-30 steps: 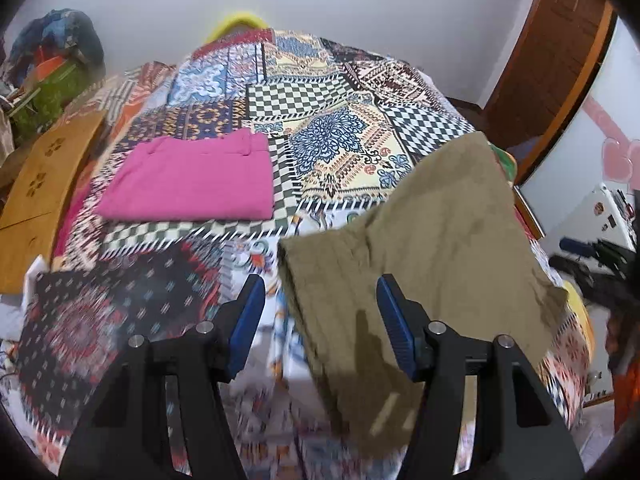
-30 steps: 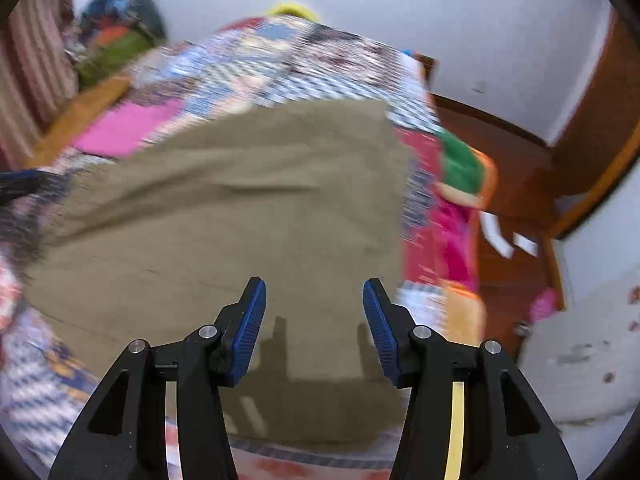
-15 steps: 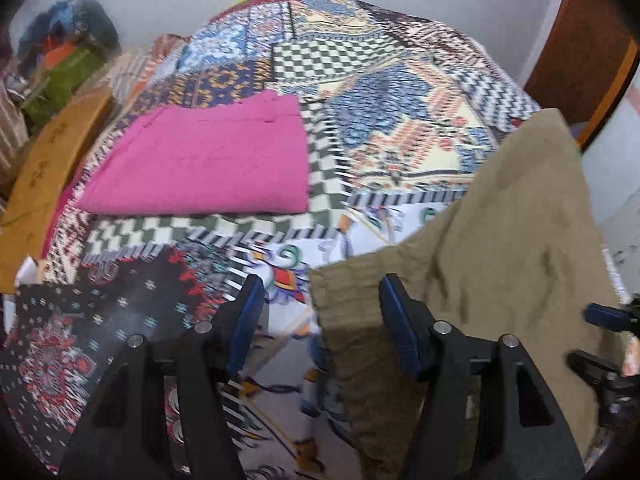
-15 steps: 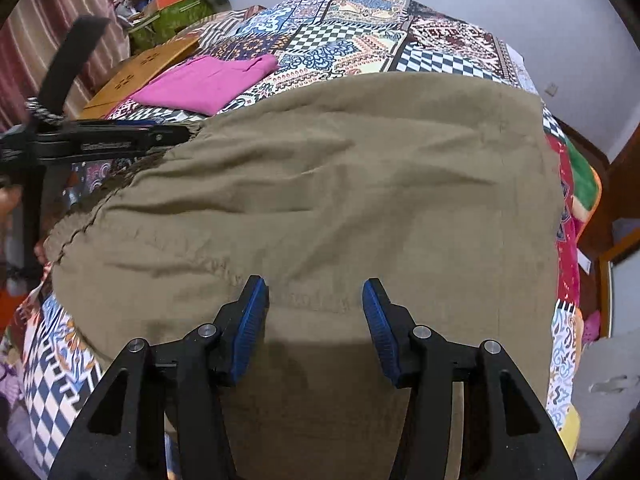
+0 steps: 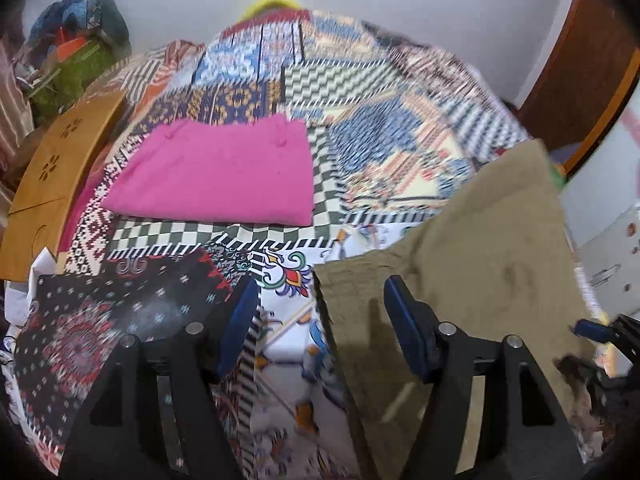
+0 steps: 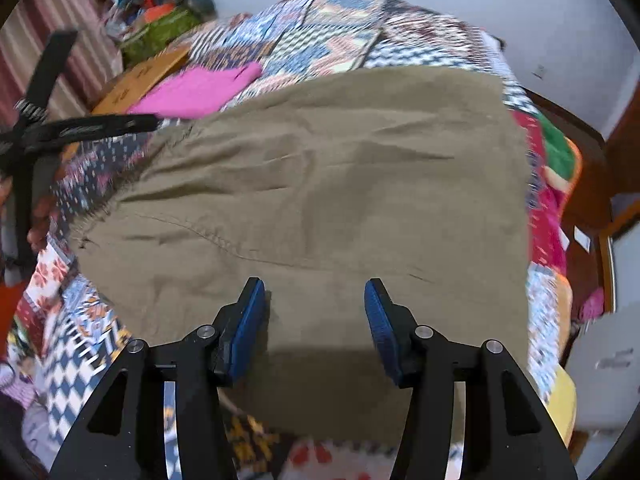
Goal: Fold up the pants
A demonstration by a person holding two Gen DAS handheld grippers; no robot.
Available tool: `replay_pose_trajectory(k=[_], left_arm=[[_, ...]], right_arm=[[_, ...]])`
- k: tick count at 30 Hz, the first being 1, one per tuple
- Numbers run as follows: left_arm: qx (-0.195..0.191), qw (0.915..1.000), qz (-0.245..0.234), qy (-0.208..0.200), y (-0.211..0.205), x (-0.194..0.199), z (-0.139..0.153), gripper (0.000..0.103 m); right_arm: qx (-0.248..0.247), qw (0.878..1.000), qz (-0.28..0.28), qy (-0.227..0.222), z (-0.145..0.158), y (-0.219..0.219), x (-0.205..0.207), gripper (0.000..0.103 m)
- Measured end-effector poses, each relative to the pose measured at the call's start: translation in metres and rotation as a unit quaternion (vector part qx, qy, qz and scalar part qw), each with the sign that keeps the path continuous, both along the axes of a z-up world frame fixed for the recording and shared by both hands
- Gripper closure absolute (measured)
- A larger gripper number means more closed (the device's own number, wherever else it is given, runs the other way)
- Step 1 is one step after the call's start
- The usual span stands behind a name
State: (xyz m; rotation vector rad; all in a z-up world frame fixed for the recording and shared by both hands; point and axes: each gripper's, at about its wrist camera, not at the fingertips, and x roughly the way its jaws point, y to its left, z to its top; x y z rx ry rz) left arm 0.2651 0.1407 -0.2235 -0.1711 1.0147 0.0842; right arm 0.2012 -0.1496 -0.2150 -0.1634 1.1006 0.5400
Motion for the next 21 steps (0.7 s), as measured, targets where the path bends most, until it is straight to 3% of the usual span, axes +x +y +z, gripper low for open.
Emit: replay_pose_trajectory(k=[4, 6, 16, 21], left_arm=[[-0.011, 0.9999, 0.002, -0.011, 0.0, -0.03, 0.021, 0.026], [-0.026, 0.9996, 0.006, -0.01, 0.0, -0.044, 0.024, 0.026], [-0.13, 0.9907, 0.017, 0.037, -0.028, -0.116, 0.004, 0.017], [-0.18, 0.9822, 0.0, 0.055, -0.054, -0.125, -0.006, 0.016]], right_arm=[[-0.014, 0.999, -0.028, -0.032, 0.019, -0.028, -0.01, 0.049], [-0.012, 0.998, -0.041, -0.04, 0.024, -0.04, -0.015, 0.047], [-0.029, 0.996, -0.049, -0.061, 0.026, -0.048, -0.029, 0.047], [-0.041, 0.996, -0.043, -0.06, 0.013, -0.043, -0.029, 0.047]])
